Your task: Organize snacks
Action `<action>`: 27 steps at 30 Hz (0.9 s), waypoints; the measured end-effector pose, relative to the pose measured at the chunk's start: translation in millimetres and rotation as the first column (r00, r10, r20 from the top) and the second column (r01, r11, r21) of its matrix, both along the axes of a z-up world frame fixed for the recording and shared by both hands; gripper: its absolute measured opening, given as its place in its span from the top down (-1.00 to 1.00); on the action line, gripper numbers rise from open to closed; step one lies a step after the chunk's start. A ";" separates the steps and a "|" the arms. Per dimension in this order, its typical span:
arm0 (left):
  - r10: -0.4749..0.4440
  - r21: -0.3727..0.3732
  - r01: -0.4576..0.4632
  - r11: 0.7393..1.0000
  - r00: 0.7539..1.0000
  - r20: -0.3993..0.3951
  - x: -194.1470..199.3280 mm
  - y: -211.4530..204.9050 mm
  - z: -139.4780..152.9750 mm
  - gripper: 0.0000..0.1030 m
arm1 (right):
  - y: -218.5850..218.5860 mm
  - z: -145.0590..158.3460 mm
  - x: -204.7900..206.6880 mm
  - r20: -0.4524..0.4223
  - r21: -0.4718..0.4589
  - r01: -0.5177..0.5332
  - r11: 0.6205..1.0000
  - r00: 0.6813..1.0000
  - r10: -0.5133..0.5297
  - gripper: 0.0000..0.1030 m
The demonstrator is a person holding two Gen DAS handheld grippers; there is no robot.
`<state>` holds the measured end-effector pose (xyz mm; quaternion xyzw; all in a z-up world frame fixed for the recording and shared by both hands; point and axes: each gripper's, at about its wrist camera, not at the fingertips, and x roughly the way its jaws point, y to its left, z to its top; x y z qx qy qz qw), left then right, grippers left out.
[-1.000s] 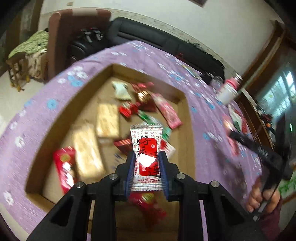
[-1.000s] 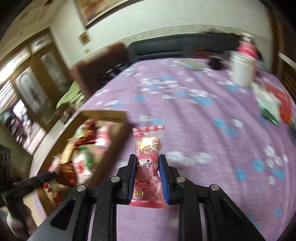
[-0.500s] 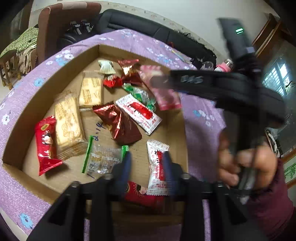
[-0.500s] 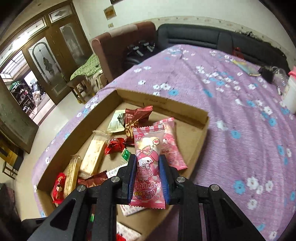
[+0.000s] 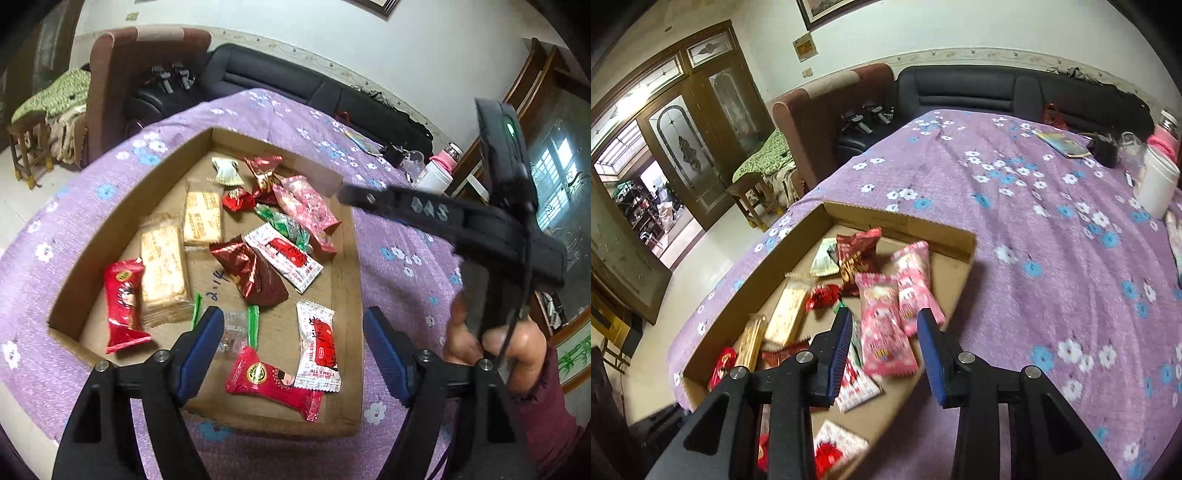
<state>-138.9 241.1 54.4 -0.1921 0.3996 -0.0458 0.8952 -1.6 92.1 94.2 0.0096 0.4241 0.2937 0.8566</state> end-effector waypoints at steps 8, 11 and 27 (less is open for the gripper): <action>0.144 0.285 -0.166 0.944 0.985 0.094 -12.6 -17.9 24.3 -0.73 | -56.5 -5.9 -32.5 0.027 0.015 0.086 0.996 0.996 -0.086 -0.04; 0.196 0.353 -0.220 0.910 0.975 0.103 -11.1 -23.5 28.3 -0.89 | -69.8 -9.6 -43.2 0.035 -0.004 0.106 0.994 0.994 -0.106 -0.08; 0.199 0.446 -0.203 0.871 0.978 0.056 0.7 -63.6 31.3 -0.90 | -94.7 -17.6 -100.6 0.165 -0.088 0.094 0.992 0.983 -0.079 -0.37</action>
